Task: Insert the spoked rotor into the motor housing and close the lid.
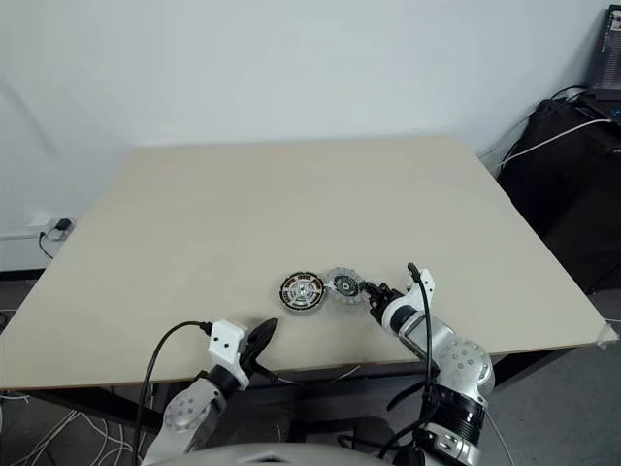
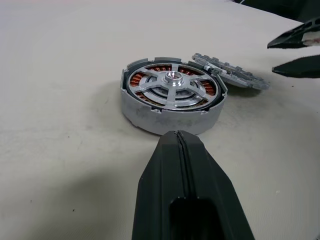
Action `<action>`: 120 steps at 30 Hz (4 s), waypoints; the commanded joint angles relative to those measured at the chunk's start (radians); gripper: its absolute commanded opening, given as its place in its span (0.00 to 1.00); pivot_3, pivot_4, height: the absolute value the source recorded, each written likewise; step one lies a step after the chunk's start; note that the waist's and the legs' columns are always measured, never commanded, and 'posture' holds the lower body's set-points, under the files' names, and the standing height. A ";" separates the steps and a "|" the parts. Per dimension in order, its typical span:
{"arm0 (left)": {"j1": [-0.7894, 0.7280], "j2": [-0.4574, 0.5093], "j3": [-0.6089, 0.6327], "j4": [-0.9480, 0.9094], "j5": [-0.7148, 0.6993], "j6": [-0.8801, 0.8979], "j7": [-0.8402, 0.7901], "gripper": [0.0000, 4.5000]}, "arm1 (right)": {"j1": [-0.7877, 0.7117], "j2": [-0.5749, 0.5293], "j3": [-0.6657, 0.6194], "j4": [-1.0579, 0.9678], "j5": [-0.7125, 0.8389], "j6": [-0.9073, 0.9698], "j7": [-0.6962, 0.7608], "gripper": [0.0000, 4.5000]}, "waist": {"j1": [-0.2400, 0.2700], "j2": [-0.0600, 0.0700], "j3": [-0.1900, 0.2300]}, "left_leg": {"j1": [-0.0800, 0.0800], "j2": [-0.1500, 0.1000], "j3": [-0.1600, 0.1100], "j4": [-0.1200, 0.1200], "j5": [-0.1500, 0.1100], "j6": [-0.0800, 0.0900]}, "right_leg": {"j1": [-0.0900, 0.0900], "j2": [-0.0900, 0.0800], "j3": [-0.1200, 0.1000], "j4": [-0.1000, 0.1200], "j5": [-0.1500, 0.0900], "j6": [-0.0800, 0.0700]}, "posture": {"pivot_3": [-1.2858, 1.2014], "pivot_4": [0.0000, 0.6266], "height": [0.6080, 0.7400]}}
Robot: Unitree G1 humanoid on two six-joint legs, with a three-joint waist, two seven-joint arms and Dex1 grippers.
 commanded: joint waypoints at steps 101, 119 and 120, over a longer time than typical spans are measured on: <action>0.021 0.025 -0.038 -0.271 0.027 0.120 0.048 0.00 | 0.028 -0.318 1.007 -0.071 -0.961 -0.869 0.684 0.00 | -0.034 -0.010 0.001 | 0.004 0.002 -0.002 -0.005 0.000 -0.001 | 0.000 0.004 0.003 -0.002 -0.003 0.005 | 0.52 0.00 1.00; -0.022 0.041 -0.016 -0.247 -0.005 0.162 0.029 0.00 | 0.019 -0.283 0.999 0.037 -0.976 -0.961 0.757 0.62 | -0.009 -0.011 0.007 | 0.010 0.000 -0.004 -0.005 -0.001 -0.001 | 0.006 0.004 0.004 -0.002 -0.004 0.004 | 0.52 0.00 1.00; -0.022 0.041 -0.015 -0.246 -0.006 0.160 0.028 0.00 | 0.017 -0.280 0.999 0.039 -0.972 -0.955 0.760 0.69 | -0.007 -0.012 0.007 | 0.010 0.000 -0.004 -0.005 -0.001 -0.001 | 0.006 0.004 0.004 -0.003 -0.004 0.004 | 0.52 0.00 1.00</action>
